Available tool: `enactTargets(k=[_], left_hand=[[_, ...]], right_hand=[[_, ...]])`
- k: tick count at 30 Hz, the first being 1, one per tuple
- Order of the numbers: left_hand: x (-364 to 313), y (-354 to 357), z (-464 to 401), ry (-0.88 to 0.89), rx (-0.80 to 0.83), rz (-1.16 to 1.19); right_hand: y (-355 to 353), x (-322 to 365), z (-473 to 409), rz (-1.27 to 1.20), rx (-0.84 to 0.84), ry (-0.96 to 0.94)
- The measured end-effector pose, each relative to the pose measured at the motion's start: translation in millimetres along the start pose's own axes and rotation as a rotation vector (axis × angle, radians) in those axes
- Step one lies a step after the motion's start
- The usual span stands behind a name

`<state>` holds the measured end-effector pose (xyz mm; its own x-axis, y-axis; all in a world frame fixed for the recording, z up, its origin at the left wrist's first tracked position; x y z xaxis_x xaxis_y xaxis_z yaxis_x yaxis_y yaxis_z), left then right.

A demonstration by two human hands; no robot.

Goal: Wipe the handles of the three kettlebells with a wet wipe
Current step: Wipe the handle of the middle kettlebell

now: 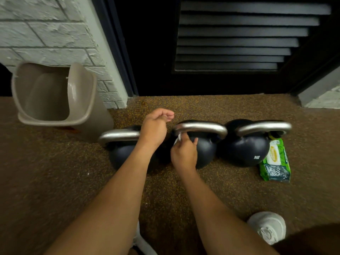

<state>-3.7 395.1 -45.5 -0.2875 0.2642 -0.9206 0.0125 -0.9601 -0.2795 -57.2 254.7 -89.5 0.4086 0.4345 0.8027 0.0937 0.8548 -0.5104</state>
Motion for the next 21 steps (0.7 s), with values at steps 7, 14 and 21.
enactTargets(k=[7,14,21], left_hand=[[11,6,9,-0.035,0.010,-0.065],[-5,13,21,-0.020,0.033,-0.160],[-10,16,33,-0.087,0.169,0.120]], right_hand=[[-10,-2,-8,-0.036,0.013,-0.001],[-33,3,9,-0.421,0.145,0.086],[-52,59,1,-0.579,0.301,-0.014]])
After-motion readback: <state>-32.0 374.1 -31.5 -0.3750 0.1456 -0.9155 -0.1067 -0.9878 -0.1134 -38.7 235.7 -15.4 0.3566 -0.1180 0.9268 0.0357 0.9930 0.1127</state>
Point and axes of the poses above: each hand's wrist, its own z-axis away from the middle knuckle, its own y-axis out of the palm, x = y × z, the point moved 10 cm from there along -z, towards the middle knuckle, and after that the axes turned 7 degrees about -z, right-handed, at the moved point
